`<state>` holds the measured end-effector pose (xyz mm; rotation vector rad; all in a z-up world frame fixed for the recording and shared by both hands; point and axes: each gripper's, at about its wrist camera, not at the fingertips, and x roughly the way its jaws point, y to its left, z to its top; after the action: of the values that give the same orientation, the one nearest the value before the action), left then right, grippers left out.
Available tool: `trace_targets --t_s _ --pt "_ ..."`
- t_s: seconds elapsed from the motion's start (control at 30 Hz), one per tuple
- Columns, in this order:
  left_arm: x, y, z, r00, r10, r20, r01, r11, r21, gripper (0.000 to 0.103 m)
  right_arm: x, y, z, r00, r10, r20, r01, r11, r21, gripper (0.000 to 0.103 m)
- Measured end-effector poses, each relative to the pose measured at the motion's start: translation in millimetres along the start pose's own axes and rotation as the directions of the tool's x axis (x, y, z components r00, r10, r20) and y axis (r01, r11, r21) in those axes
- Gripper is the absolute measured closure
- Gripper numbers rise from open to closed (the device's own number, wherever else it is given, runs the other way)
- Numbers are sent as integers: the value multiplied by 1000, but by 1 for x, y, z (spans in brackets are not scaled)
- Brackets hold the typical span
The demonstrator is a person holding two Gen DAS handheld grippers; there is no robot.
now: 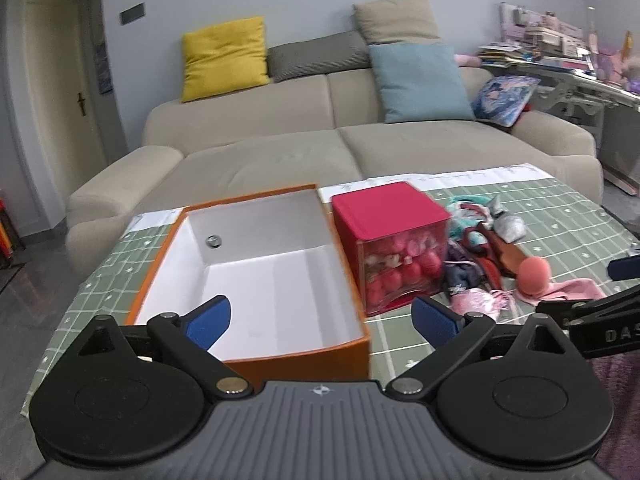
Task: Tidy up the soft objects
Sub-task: 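Grasp the pink ball with the right tool while the left tool grasps the pink pouch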
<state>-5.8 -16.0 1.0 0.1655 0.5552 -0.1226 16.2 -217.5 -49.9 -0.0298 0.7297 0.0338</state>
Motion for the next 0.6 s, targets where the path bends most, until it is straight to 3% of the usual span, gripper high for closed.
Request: trace_targets --t_s 0.13,0.33,0.53,0.6 --pt "0 -7 10 995 -104 8 104 995 -3 0 1 -8 3 999 -15 -48 16 1000 23 3" --pt "5 -30 32 969 -245 19 244 968 61 0 -1 -30 18 997 -34 -65 36 999 35 3" --pt "32 -64 48 925 -375 -58 380 917 123 0 10 -66 30 994 -61 -93 64 998 27 3" --pt "46 -78 50 906 -410 -103 421 897 136 0 16 -79 32 991 -67 -112 69 997 16 10"
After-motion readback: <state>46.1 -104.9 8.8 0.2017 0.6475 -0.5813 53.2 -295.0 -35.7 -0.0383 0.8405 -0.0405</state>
